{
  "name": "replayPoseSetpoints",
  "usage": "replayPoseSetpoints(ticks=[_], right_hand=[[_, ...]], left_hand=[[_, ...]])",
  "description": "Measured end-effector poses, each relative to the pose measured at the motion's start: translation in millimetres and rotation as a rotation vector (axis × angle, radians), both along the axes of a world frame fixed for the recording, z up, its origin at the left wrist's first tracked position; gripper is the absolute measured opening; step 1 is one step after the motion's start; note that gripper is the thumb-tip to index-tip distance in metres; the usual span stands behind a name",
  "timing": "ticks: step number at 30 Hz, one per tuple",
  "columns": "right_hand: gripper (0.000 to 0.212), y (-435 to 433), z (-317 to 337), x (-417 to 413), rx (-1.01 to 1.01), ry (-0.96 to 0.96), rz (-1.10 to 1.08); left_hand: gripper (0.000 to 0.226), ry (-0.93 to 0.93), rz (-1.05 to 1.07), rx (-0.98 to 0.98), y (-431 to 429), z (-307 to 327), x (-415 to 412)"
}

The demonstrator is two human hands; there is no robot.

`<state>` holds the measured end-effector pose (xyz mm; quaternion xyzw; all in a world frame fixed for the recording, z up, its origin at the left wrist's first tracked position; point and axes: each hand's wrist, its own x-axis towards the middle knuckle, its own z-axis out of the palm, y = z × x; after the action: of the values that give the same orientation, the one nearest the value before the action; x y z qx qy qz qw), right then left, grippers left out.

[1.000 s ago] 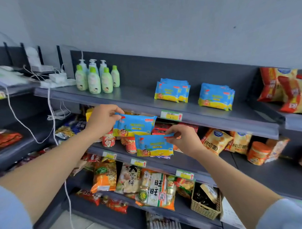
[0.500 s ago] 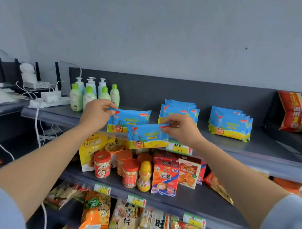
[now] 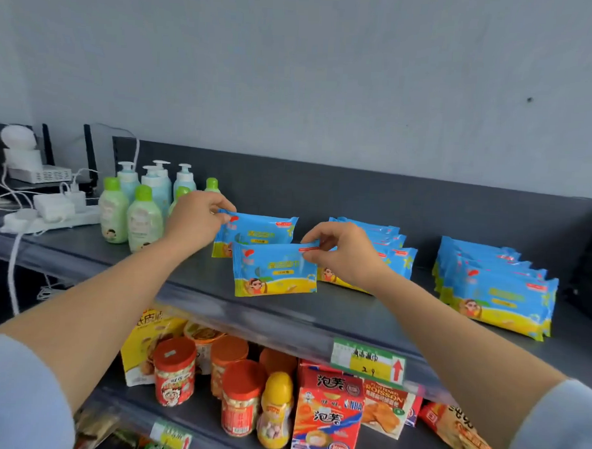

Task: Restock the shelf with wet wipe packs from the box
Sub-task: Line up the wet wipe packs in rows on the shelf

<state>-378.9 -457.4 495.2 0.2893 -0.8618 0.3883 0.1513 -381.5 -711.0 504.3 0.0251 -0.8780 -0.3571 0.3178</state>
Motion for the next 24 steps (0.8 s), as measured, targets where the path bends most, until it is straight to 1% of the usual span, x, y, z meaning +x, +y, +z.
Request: replayPoseSetpoints(ticks=[3,5,9,11,17,24], right_hand=[[0.010,-11.3,0.5,-24.4,0.017,-0.017,-0.008],[0.012,-18.8,2.5,-40.5,0.045,-0.009,-0.033],[0.014,-32.6,11.2,-69.2,0.082,-0.019,-0.053],[0.015,-38.4,14.9,-82.7,0.113,-0.037,-0.067],[0.026,-46.9,20.1,-103.9,0.159,-0.095,-0.095],[0.014,-45.4,28.8,-120.8,0.232,-0.117,-0.131]], left_hand=[[0.015,-0.014,-0.019,-0.016,-5.0,0.2,-36.2],[0.015,-0.032,-0.050,-0.032,-8.5,1.2,-61.6],[0.022,-0.090,-0.127,-0.041,-16.8,6.7,-110.9],[0.020,-0.106,-0.155,-0.049,-17.7,9.5,-133.6],[0.017,-0.161,-0.224,-0.067,-15.8,5.4,-179.9],[0.024,-0.234,-0.251,-0.047,-9.6,-4.1,-224.3]])
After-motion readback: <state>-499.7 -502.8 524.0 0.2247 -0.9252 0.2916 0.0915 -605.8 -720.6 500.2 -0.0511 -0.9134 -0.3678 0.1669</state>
